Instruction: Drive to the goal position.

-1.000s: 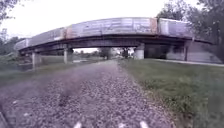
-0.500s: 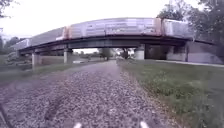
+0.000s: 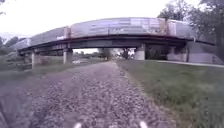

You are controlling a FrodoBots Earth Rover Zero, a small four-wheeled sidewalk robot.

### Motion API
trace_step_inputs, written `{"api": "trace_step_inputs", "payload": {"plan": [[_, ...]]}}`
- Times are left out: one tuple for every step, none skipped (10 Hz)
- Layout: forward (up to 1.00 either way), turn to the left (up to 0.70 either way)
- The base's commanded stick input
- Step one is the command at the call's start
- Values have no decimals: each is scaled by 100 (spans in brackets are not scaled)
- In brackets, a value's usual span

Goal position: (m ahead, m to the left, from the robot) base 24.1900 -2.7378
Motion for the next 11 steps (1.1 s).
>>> {"api": "trace_step_inputs", "payload": {"plan": [[70, 35], [70, 35], [70, 35], [70, 35], [70, 35], [70, 35], [70, 4], [70, 0], [70, 0], [70, 0], [70, 0]]}}
